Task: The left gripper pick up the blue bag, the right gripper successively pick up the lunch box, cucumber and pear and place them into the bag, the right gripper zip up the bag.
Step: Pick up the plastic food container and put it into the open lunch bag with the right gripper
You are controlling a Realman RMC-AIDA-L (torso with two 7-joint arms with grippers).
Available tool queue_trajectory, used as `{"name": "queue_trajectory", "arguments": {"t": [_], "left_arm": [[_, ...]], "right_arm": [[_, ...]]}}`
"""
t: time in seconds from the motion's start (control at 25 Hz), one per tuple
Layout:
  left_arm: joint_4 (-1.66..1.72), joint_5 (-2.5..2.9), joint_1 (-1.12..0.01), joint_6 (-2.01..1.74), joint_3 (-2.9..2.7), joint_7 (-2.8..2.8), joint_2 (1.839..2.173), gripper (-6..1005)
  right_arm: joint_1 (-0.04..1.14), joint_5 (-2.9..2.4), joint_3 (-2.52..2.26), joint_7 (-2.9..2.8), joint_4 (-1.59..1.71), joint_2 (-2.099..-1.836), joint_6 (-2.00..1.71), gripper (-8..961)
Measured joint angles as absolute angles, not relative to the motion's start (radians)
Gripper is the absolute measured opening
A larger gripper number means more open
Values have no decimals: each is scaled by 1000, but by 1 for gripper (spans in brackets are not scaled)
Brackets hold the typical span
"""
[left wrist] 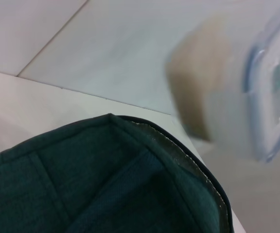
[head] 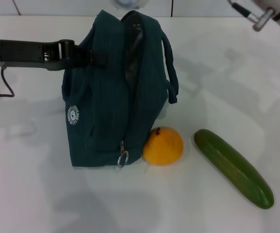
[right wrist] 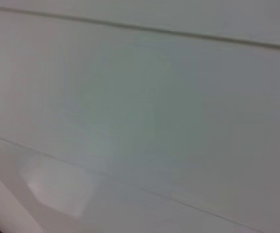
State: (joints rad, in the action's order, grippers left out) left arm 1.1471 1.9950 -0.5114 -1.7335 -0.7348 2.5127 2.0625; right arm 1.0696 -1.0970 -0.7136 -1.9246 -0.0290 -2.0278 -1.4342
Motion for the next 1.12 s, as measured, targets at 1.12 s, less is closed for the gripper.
{"name": "queue_trajectory", "arguments": {"t": [1.12], "left_arm": [[1147,1999,-460,-1645,-711,2513,2060,51]], "right_arm": [[1034,-1248,-720,-1836,-51,-2028,-1334,105]]}}
